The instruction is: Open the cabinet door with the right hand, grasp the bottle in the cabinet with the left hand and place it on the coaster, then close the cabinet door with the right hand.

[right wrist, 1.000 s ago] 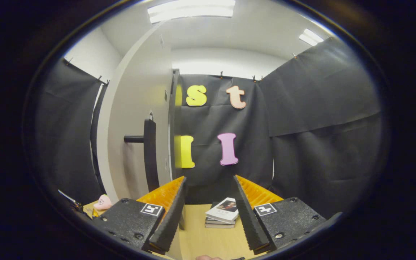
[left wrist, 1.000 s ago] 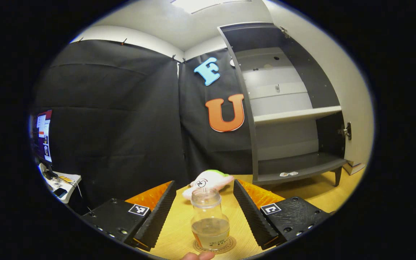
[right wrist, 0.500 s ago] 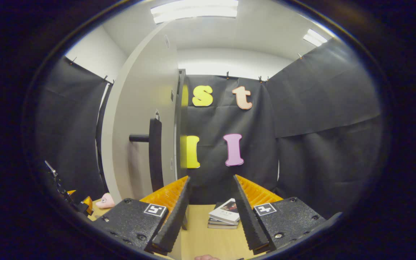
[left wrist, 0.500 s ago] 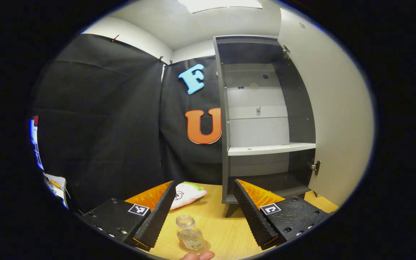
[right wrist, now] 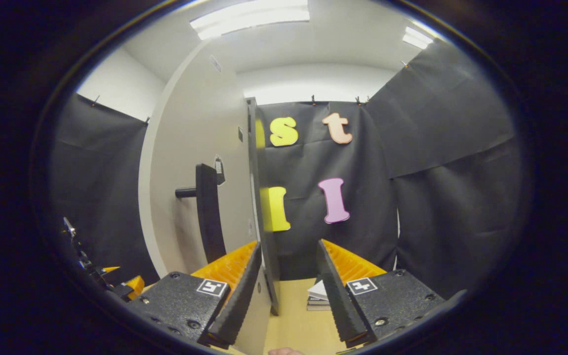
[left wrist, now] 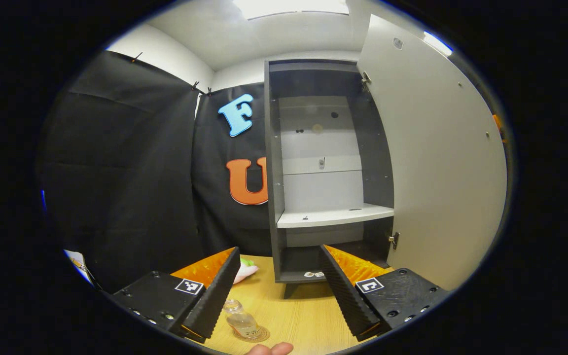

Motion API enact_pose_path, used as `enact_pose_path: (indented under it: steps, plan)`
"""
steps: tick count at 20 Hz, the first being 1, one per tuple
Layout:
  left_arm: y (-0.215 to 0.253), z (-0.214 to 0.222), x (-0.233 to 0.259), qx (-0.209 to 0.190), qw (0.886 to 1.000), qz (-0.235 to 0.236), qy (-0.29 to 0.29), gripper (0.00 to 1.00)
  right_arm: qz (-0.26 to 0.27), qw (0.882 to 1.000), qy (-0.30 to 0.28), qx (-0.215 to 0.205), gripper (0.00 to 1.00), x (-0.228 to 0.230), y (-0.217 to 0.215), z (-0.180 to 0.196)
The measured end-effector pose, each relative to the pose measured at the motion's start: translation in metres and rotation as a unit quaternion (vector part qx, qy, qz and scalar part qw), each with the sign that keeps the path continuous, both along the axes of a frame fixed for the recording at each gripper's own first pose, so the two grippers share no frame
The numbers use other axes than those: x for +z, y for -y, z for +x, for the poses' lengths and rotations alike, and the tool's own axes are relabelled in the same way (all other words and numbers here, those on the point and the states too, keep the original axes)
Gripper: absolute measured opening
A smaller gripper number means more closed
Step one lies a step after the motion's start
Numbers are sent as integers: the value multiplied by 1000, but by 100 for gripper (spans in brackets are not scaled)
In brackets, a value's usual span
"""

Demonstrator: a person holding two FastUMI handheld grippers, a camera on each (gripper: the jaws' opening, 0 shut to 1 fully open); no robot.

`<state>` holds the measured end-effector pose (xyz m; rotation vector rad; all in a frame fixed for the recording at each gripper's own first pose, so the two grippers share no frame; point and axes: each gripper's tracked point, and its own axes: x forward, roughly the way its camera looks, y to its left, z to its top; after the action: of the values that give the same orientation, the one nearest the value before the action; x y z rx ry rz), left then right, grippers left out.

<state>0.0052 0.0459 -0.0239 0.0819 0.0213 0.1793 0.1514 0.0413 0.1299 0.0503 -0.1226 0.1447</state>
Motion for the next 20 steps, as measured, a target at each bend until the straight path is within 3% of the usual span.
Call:
enact_pose_path:
  steps: [1,7,12,20]
  plan:
    - [0,-2,-2,-2,1000,-4,-2,96,-13,1000,-8,15,71,-4,-13,-2]
    - [-14,-13,-9,8,1000,-1,-6,96,-35,996,-4,87,74,-10,-78,-13]
    - [-22,-15,-6,7,1000,7,8,96,-75,990,-12,117,75,-17,-124,2]
    - [-48,-20,-9,14,1000,5,6,96,-80,980,-19,182,72,-30,-229,44]
